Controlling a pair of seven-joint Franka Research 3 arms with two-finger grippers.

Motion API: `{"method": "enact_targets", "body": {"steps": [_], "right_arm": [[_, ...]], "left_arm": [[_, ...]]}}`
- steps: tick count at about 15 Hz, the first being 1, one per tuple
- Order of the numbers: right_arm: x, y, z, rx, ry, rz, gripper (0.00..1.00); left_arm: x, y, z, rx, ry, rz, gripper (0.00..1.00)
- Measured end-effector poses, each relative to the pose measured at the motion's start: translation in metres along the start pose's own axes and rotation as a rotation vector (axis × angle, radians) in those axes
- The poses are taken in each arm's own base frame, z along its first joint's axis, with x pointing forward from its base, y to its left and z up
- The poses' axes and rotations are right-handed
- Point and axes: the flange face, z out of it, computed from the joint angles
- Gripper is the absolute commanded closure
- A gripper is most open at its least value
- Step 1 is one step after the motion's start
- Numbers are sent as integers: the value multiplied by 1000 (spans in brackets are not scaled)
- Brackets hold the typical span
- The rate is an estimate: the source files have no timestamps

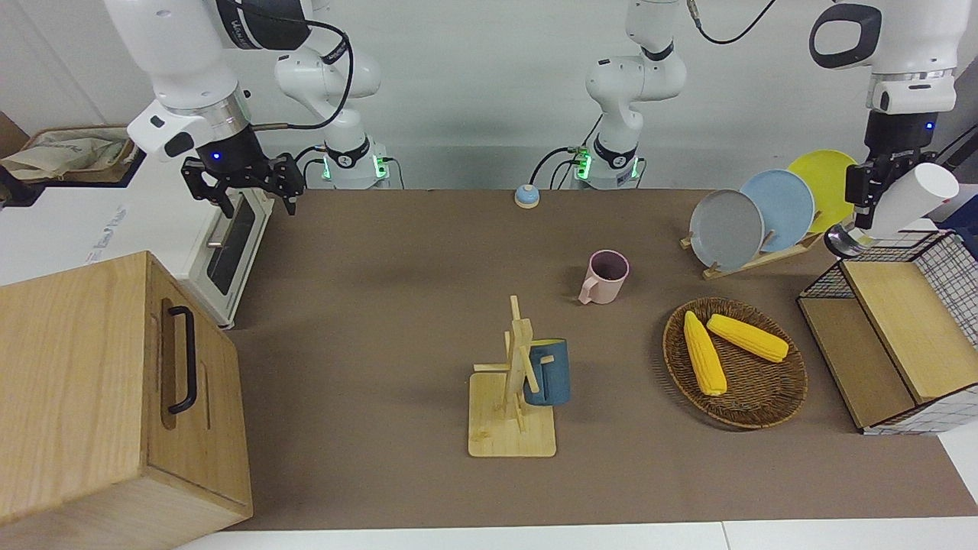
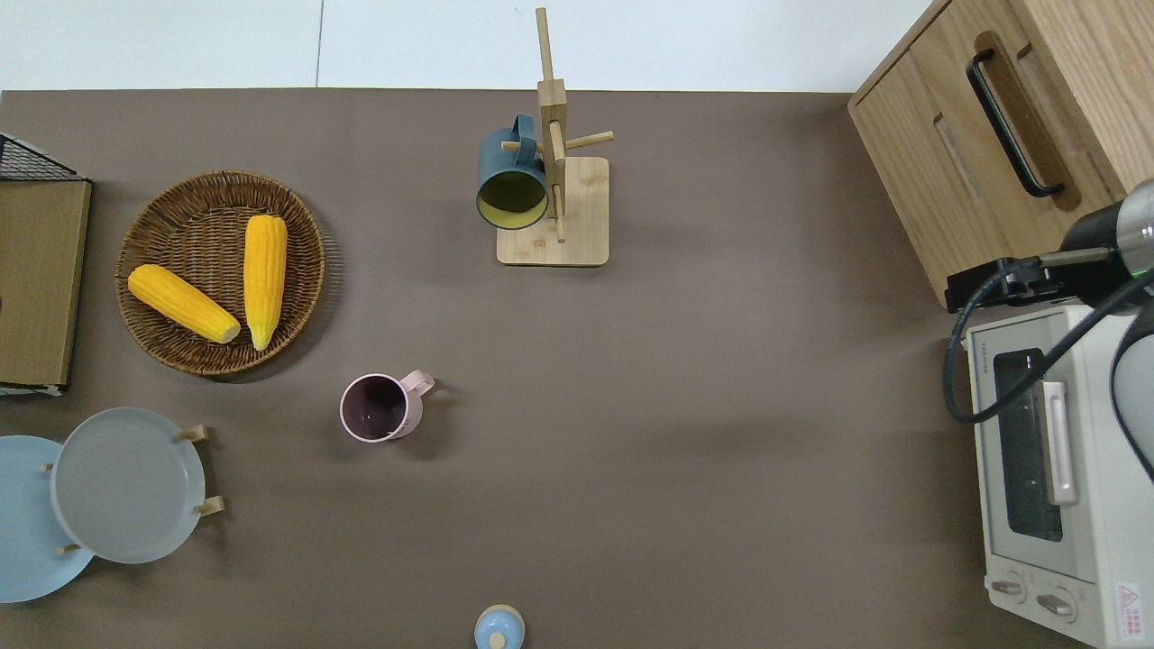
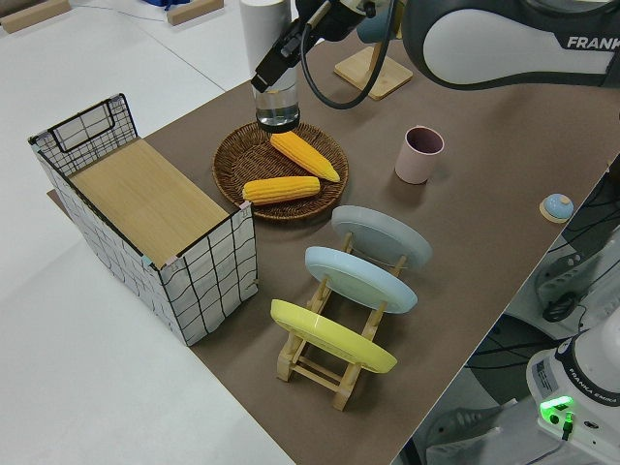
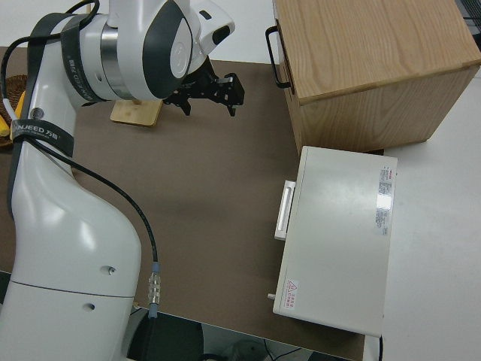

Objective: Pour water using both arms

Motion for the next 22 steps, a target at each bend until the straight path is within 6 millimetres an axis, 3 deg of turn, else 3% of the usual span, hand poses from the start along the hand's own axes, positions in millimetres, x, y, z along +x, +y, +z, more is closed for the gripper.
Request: {"method": "enact_targets", "body": {"steps": [5,12,22], "right_arm": [[0,0,0,0,0,0,11],[0,0,0,0,0,0,11],[0,0,0,0,0,0,11]], "left_arm": [[19,-50,6,-40,44,44,1000],[22,-119,36,-66,104,85,1000],[15,-152,100,-88,177,106,1000]]}}
